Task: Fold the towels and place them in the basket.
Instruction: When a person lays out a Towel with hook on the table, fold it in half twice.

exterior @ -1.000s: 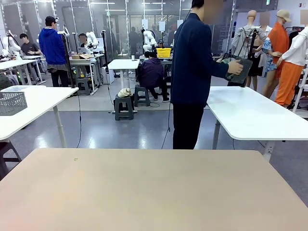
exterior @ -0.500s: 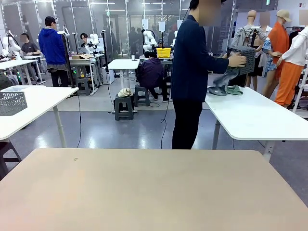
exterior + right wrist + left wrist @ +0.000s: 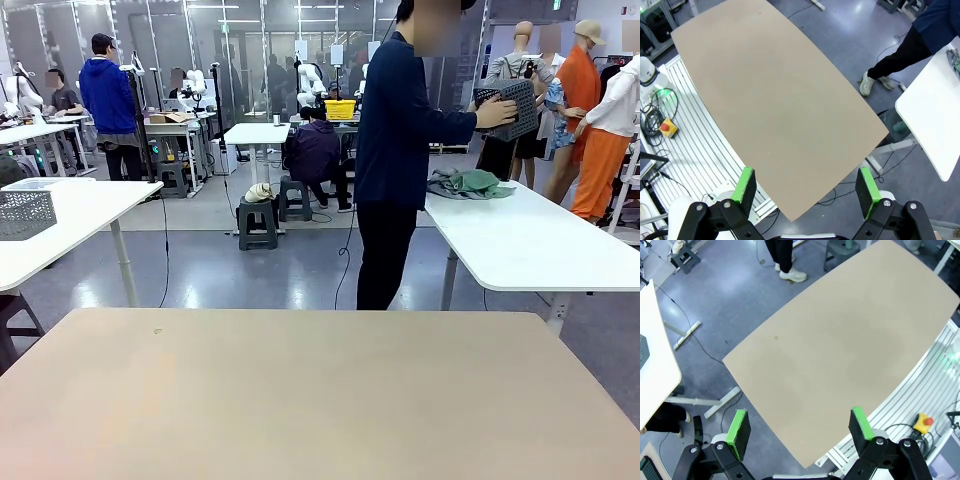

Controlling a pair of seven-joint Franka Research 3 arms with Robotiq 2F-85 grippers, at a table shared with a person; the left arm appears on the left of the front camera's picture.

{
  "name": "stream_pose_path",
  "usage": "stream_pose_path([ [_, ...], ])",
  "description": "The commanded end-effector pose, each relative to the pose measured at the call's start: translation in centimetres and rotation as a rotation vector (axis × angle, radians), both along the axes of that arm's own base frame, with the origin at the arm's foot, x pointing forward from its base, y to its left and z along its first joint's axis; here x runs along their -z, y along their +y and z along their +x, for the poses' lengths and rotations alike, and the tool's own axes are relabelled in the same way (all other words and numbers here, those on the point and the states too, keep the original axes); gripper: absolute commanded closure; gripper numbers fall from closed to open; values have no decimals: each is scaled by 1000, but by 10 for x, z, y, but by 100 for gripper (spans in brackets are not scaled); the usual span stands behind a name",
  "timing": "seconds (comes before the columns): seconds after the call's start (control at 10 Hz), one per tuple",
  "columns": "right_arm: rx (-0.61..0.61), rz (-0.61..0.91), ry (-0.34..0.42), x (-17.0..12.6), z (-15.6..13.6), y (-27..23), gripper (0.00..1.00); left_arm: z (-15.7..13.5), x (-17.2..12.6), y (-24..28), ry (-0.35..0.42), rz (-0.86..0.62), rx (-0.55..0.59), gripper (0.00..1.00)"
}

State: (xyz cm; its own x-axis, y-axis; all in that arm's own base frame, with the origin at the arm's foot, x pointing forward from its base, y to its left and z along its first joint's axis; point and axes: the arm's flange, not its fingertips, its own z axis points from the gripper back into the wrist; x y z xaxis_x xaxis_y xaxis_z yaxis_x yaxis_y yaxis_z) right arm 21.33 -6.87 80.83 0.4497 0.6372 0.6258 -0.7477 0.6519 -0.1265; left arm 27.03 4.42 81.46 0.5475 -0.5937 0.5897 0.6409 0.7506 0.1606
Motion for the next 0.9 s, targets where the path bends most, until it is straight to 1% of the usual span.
stream_pose_path([
  [0.0, -3, 6, -4, -1, 0, 1, 0, 0, 1, -1, -2, 0, 1, 0],
  [0.8, -3, 6, -4, -1, 0, 1, 0, 0, 1, -1, -2, 0, 1, 0],
])
